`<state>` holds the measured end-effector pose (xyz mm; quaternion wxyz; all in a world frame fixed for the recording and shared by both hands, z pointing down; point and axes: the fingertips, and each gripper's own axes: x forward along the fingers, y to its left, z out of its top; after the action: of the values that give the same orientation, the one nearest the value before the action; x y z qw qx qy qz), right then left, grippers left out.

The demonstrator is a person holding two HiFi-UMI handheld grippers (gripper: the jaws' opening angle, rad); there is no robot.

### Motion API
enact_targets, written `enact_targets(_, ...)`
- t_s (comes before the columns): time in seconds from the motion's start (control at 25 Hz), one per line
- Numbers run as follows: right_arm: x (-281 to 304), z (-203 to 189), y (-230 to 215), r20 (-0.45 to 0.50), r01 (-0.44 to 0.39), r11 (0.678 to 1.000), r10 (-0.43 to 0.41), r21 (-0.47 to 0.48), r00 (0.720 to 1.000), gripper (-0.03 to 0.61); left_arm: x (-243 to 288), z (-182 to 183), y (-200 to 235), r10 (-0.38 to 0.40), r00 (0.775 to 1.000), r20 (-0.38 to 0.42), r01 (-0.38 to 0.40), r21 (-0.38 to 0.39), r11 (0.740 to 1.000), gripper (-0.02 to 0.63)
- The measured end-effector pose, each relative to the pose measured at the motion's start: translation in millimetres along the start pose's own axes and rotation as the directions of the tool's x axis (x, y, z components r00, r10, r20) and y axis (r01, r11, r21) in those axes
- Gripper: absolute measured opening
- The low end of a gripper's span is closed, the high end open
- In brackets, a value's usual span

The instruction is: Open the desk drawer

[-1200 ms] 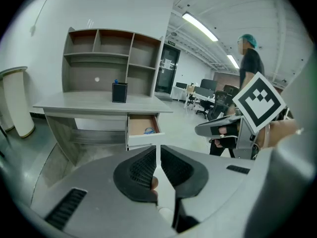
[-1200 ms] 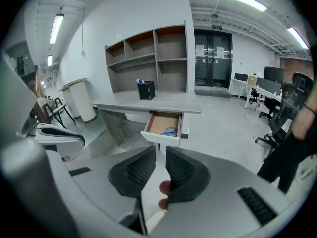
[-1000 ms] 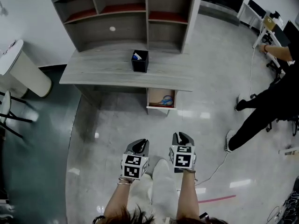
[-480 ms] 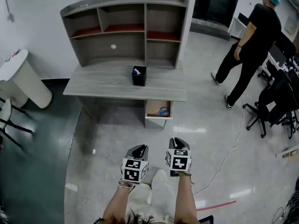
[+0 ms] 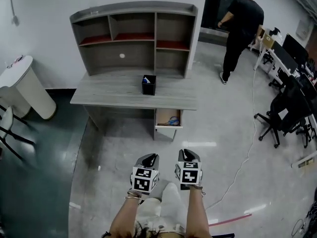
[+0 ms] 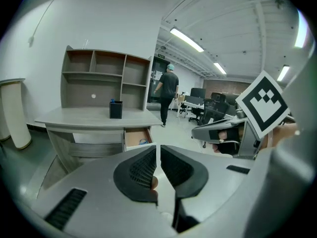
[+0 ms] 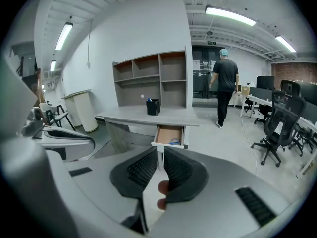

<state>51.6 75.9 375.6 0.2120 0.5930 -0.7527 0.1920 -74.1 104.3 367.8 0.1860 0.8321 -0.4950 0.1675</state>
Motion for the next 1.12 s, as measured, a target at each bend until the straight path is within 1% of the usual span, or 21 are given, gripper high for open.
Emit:
enact_targets(0.12, -6, 1, 2, -0.006, 0.013, 0.999, -0.014, -0.046, 1.0, 0.054, -3, 3, -5, -0.013, 1.0, 0.006, 0.013, -0.004, 1.0, 0.034)
enact_targets(0.24, -11, 4, 3, 0.001, 0.013, 0.997, -0.013, -0.073, 1.0, 0.054, -4, 7, -11, -0.029, 1.0, 0.009, 0.029, 0.016, 0.999, 0.034)
enact_targets(0.36, -13, 5, 5, 0.011, 0.008, 0.998, -0.007, -0.069, 1.0, 0.052, -5, 12, -12, -0.036, 0.999, 0.02, 0.035, 0.029, 0.999, 0.034)
enact_targets(0.52, -17, 6, 8, 0.011, 0.0, 0.999, 0.0, -0.038, 1.0, 0.051, -7, 16, -15, -0.041, 0.999, 0.032, 0.041, 0.006, 0.999, 0.034)
enact_targets(0.68, -27, 12, 9, 0.035, -0.015, 0.999, 0.016, -0.037, 0.999, 0.048, -11, 12, -28, -0.05, 0.998, 0.03, 0.05, 0.019, 0.999, 0.034)
enact_targets(0.84, -38, 13, 8, 0.042, -0.035, 0.999, 0.035, -0.01, 0.998, 0.044, -18, 7, -35, -0.039, 0.999, 0.013, 0.039, -0.008, 0.999, 0.034)
enact_targets(0.96, -46, 9, 7, 0.039, -0.045, 0.999, 0.046, -0.02, 0.998, 0.041, -23, 1, -45, -0.039, 0.999, 0.009, 0.039, -0.025, 0.999, 0.034)
enact_targets(1.12, -55, 3, 5, 0.036, -0.05, 0.998, 0.051, -0.045, 0.998, 0.037, -28, -2, -62, -0.057, 0.998, 0.018, 0.057, -0.012, 0.998, 0.034)
